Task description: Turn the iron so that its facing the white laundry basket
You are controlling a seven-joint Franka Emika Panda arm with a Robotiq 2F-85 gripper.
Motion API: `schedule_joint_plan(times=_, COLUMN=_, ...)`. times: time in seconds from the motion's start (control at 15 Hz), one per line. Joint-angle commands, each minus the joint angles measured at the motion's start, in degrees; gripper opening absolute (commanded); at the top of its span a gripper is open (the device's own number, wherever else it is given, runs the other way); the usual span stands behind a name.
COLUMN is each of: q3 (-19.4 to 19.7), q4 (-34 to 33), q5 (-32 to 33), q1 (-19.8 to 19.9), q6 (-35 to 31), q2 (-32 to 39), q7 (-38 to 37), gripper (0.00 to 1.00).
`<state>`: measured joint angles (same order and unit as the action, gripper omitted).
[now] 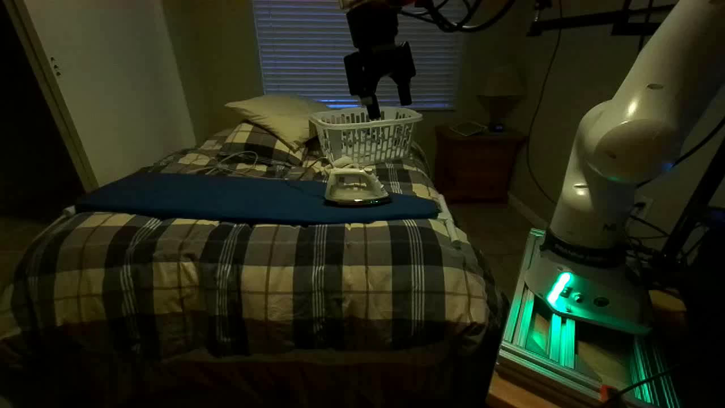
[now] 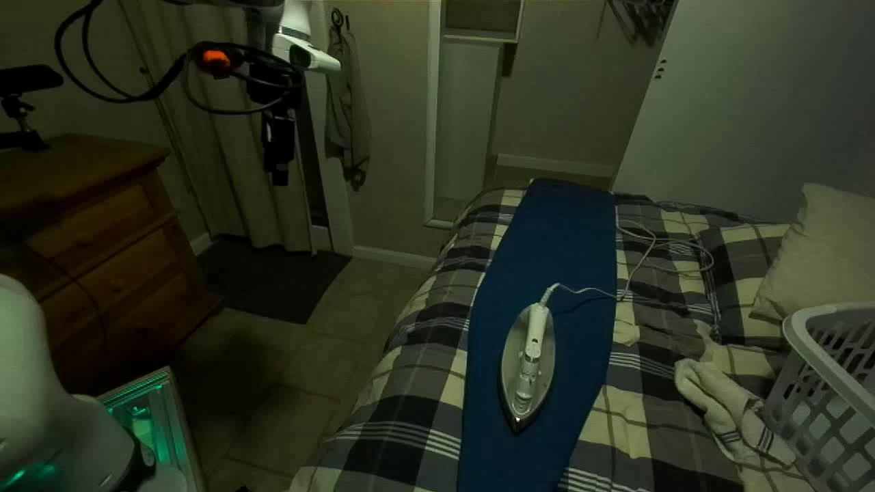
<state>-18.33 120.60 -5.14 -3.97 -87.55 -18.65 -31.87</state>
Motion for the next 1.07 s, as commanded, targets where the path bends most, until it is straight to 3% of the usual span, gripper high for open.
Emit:
schedule_joint_plan(times=0.0, q3=1.06, q4=-0.12, q5=0.30, q1=-1.24, q6=0.09, q2=0.18, q7=-0.32, gripper=1.00)
schedule_joint_plan(times=0.73, q3=1.06, q4=-0.12, q5=0.31, q1=-1.24, q6=0.09, q2=0.19, q7=-0.32, gripper=1.00)
schedule_joint_plan(times=1.0, q3=2.80, q4=2.50, q5=5.11, q1=0.81, q6=-7.16, q2=3.14, q7=3.98, gripper=1.00)
